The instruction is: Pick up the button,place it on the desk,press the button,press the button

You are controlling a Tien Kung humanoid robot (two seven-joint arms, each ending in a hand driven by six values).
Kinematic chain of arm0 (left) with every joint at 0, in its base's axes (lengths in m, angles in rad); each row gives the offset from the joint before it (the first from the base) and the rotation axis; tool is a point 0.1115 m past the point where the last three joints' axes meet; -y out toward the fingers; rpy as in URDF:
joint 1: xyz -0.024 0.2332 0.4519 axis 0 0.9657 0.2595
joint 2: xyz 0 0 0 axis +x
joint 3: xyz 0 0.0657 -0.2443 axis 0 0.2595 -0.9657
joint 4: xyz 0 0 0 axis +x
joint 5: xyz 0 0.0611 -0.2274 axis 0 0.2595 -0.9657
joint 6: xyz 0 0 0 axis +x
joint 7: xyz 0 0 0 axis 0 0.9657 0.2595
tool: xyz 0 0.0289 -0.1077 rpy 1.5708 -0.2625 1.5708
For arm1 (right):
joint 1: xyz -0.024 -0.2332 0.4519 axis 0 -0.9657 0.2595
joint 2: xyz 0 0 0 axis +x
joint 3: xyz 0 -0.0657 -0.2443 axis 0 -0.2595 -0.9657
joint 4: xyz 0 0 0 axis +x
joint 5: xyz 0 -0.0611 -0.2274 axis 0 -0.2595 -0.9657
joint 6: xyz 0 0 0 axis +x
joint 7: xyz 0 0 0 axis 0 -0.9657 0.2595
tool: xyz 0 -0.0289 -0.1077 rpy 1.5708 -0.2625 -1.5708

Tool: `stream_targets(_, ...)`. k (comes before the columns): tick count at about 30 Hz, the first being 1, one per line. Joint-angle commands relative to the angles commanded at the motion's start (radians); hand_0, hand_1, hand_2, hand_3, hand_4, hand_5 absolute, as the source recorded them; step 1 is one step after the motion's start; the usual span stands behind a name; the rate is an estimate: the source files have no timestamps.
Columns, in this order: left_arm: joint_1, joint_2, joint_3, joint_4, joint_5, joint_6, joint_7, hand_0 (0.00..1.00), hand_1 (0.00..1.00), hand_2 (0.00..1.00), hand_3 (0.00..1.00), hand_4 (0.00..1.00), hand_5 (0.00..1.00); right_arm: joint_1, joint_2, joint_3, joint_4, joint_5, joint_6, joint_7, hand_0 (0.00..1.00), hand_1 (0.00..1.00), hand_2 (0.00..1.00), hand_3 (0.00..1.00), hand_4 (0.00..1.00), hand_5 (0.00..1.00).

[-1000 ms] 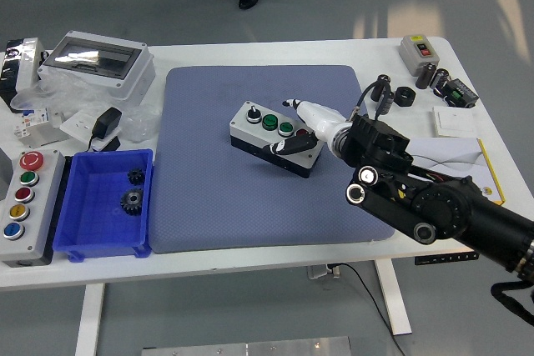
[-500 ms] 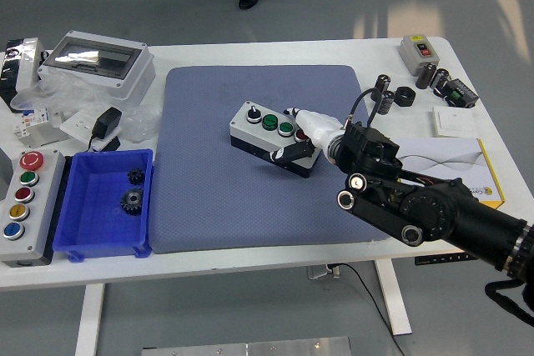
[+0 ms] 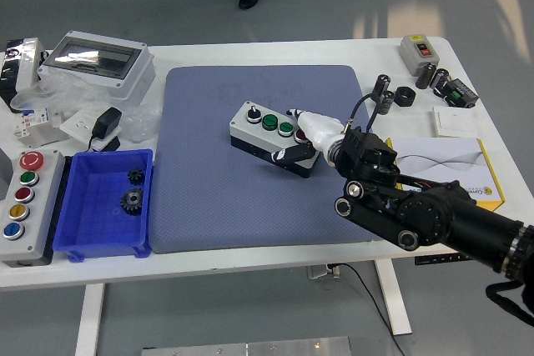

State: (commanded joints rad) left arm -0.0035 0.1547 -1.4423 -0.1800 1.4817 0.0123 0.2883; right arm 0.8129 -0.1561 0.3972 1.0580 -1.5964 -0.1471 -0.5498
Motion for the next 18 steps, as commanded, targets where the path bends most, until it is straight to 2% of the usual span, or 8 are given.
stream_targets(3,0.000,-0.001,0.000,0.000,0.000,0.000,0.000,0.624,0.561,0.545,0.579,0.488,0.197,0.001,0.000,-0.005,-0.005,-0.012,0.003,-0.002,0.878,0.913,0.987,0.998,0.998,0.575)
stream_targets(4,0.000,-0.001,0.000,0.000,0.000,0.000,0.000,0.624,0.561,0.546,0.580,0.486,0.198,0.001,-0.001,-0.007,-0.005,-0.016,0.003,-0.003,0.604,0.758,0.826,0.998,0.998,0.534)
stream_targets(9,0.001,0.000,-0.001,0.000,0.001,0.000,-0.002,0.624,0.561,0.546,0.580,0.486,0.198,0.001,-0.002,-0.013,-0.005,-0.024,-0.003,-0.001,0.604,0.758,0.826,0.998,0.998,0.534)
stream_targets(10,0.001,0.001,-0.001,0.000,0.001,0.001,-0.003,0.624,0.562,0.546,0.580,0.486,0.198,0.002,-0.002,-0.014,-0.004,-0.025,-0.005,-0.001,0.427,0.687,0.746,0.998,0.948,0.370)
stream_targets(15,0.000,0.001,0.005,0.000,-0.005,0.001,-0.008,0.624,0.562,0.546,0.580,0.486,0.198,0.004,-0.002,-0.022,-0.007,-0.026,-0.014,0.002,0.427,0.687,0.746,0.998,0.948,0.370)
stream_targets(16,0.000,0.001,0.007,0.000,-0.008,0.001,-0.009,0.624,0.562,0.546,0.580,0.486,0.201,0.004,-0.002,-0.024,-0.007,-0.027,-0.016,0.002,0.416,0.679,0.740,0.998,0.912,0.288)
stream_targets(18,-0.001,0.001,0.008,0.000,-0.009,0.001,-0.011,0.624,0.562,0.546,0.580,0.486,0.201,0.005,-0.002,-0.027,-0.007,-0.029,-0.015,0.001,0.416,0.679,0.740,0.998,0.912,0.288)
